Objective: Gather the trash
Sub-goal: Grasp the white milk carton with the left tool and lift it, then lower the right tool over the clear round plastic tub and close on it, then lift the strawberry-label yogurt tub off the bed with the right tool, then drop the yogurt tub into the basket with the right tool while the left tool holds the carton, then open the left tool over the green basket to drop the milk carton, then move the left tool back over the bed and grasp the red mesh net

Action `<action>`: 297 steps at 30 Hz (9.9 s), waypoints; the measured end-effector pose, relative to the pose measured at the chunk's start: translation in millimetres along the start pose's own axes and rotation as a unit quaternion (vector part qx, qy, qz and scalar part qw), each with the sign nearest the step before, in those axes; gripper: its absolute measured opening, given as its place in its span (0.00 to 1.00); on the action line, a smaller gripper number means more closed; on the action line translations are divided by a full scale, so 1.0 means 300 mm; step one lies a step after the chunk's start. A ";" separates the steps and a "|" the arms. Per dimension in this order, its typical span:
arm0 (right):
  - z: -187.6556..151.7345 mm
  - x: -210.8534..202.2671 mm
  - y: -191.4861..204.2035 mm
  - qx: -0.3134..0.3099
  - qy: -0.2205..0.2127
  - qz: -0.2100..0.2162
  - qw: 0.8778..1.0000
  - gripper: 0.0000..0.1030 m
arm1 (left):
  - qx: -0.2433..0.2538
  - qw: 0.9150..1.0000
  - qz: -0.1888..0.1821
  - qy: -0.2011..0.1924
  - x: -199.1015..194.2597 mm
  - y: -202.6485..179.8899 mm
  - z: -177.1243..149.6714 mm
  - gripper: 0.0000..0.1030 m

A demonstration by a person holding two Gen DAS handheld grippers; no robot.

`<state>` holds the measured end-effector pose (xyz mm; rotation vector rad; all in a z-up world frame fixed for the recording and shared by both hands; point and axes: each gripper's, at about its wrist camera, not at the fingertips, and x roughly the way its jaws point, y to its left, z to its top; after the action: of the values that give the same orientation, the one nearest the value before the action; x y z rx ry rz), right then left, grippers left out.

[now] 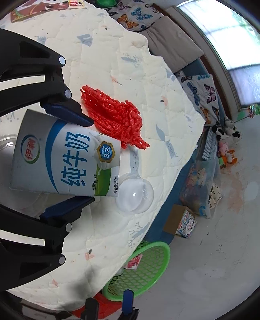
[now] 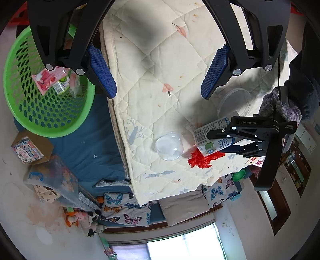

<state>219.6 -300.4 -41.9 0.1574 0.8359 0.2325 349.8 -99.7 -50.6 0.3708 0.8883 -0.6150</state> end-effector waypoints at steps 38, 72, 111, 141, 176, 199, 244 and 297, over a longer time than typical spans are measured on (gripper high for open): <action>-0.006 0.320 0.501 -0.151 0.072 0.083 0.982 0.92 | -0.161 0.982 0.080 -0.050 -0.445 0.208 -0.295 0.63; -0.060 0.212 0.399 -0.118 0.046 0.053 0.991 0.83 | -0.144 0.987 0.054 -0.054 -0.430 0.070 -0.254 0.63; -0.135 -0.148 -0.062 0.024 -0.015 0.019 0.999 0.63 | -0.058 0.997 -0.005 -0.057 -0.340 -0.304 -0.043 0.63; -0.115 0.062 0.010 -0.013 0.034 0.029 0.999 0.86 | -0.089 0.995 -0.003 -0.040 -0.313 -0.216 -0.090 0.63; -0.137 -0.011 -0.018 -0.046 -0.001 -0.038 0.998 0.88 | -0.095 0.994 -0.030 -0.034 -0.270 -0.270 -0.057 0.63; -0.222 -0.183 -0.557 0.102 -0.003 -0.133 0.986 0.89 | -0.043 0.996 -0.074 -0.019 -0.128 -0.597 0.165 0.63; -0.300 -0.337 -0.580 0.120 -0.047 -0.116 0.985 0.92 | -0.031 0.995 -0.093 0.004 0.083 -0.828 0.288 0.74; 0.141 0.178 0.021 -0.001 0.008 -0.008 1.000 0.88 | -0.183 0.981 0.071 -0.005 0.136 0.176 0.067 0.09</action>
<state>285.1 -282.2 -50.7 0.1469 0.8520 0.2193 415.0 -83.9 -69.1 0.0968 0.9347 -0.3119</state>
